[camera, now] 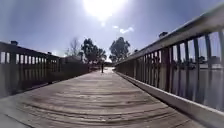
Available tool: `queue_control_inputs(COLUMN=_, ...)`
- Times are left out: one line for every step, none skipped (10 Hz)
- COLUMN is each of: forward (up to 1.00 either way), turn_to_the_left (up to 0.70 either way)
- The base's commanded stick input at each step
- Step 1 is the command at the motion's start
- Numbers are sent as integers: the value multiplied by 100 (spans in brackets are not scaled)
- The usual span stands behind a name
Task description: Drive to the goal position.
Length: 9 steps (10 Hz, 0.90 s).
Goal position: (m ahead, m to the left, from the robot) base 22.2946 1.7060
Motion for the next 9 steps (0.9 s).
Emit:
queue_control_inputs(forward=70, turn_to_the_left=0)
queue_control_inputs(forward=70, turn_to_the_left=0)
queue_control_inputs(forward=70, turn_to_the_left=0)
queue_control_inputs(forward=70, turn_to_the_left=0)
queue_control_inputs(forward=70, turn_to_the_left=0)
queue_control_inputs(forward=70, turn_to_the_left=0)
queue_control_inputs(forward=70, turn_to_the_left=0)
queue_control_inputs(forward=70, turn_to_the_left=0)
queue_control_inputs(forward=70, turn_to_the_left=0)
